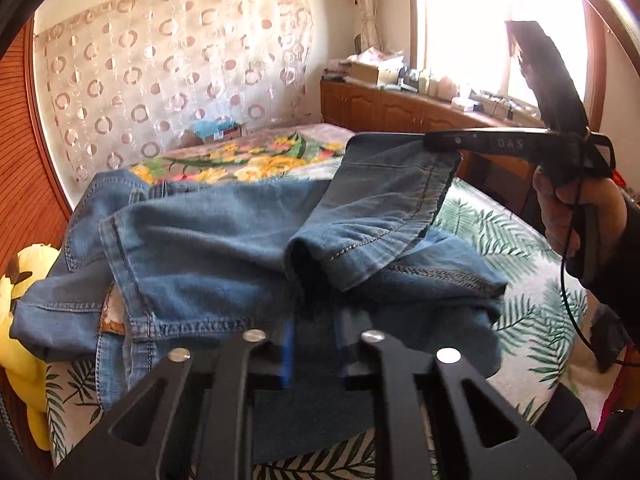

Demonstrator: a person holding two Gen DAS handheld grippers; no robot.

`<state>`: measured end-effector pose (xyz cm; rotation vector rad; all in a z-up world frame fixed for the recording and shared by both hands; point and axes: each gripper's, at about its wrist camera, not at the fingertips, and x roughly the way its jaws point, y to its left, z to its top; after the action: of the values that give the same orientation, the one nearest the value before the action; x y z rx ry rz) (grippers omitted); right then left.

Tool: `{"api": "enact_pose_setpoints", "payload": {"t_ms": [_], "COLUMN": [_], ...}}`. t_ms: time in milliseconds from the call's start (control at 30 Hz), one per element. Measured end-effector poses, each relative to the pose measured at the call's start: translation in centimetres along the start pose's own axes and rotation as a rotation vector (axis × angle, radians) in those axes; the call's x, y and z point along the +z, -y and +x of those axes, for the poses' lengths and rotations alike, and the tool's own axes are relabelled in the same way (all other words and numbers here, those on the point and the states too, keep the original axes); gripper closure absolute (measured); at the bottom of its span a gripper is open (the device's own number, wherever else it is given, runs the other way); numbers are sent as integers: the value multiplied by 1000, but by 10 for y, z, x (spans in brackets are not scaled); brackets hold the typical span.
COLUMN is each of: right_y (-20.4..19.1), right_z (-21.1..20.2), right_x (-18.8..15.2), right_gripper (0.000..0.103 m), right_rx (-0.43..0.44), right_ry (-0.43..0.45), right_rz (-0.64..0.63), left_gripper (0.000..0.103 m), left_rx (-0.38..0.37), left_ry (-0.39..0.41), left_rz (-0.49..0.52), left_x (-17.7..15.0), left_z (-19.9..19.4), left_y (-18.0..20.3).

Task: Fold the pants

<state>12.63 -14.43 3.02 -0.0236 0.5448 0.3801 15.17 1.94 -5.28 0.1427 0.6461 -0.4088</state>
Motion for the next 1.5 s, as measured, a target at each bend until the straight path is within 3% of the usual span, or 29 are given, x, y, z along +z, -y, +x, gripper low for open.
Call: {"api": "enact_pose_setpoints", "payload": {"t_ms": [300, 533, 767, 967, 1067, 1167, 1300, 1500], "right_y": [-10, -39, -82, -94, -90, -76, -51, -37], "right_z": [-23, -10, 23, 71, 77, 69, 59, 30], "right_x": [34, 63, 93, 107, 107, 103, 88, 36], "right_gripper": [98, 98, 98, 97, 78, 75, 75, 75], "right_rx": [35, 95, 189, 240, 185, 188, 150, 105], "right_ry": [87, 102, 62, -59, -75, -66, -61, -76], "right_rz": [-57, -146, -244, -258, -282, -280, -271, -222], "left_gripper": [95, 95, 95, 95, 95, 83, 56, 56], "left_rx": [-13, 12, 68, 112, 114, 100, 73, 30], "left_ry": [75, 91, 85, 49, 34, 15, 0, -16], "left_rz": [-13, -14, -59, -102, -106, -98, -76, -49], "left_x": [7, 4, -10, -24, -27, -26, -25, -20], "left_z": [-30, -54, -72, -67, -62, -53, -40, -16], "left_y": [1, -11, -39, -60, -61, -56, -44, -18]}}
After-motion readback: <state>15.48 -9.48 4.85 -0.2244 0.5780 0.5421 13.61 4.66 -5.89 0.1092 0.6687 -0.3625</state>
